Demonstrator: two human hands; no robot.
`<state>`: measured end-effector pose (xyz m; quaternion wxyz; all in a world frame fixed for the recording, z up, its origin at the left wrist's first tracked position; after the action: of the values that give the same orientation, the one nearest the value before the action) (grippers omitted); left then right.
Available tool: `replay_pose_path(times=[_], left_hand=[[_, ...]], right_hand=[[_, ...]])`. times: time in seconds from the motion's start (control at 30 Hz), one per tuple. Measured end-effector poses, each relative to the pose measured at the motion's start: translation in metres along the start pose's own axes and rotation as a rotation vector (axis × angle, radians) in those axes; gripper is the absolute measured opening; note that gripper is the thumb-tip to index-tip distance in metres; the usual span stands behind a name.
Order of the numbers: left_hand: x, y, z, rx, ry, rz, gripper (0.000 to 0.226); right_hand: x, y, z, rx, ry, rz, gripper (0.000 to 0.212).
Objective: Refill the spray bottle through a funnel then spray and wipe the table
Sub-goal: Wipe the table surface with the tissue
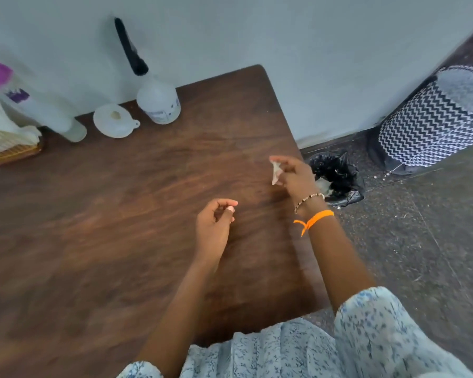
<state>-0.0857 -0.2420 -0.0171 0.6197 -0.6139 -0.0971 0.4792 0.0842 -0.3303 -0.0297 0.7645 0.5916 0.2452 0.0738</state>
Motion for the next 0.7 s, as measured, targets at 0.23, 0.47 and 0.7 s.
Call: replay_pose_path(times=[0.23,0.47,0.7], left_hand=[[0.021,-0.049,-0.058,0.022,0.234,-0.033,0.023],[0.042,-0.068,-0.134,0.213,0.491,0.003,0.024],[0.073,-0.079,-0.218,0.283,0.565,0.047,0.015]], right_hand=[[-0.017,0.008,0.031,0.401,-0.008,-0.131,0.027],[0.015,-0.02,0.098,0.42,-0.316,-0.22,0.025],[0.077,-0.071,0.156,0.156,-0.527,-0.319,0.026]])
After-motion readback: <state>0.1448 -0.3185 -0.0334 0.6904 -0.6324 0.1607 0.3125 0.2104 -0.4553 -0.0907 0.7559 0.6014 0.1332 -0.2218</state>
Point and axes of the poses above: each hand's wrist, its own x-axis towards the middle knuckle, its own z-axis out of the back of the hand, y = z × x, the point moved 1 cm from there along x, towards the middle knuckle, and after that the axes turned 5 degrees about z, right-handed, at the moved point
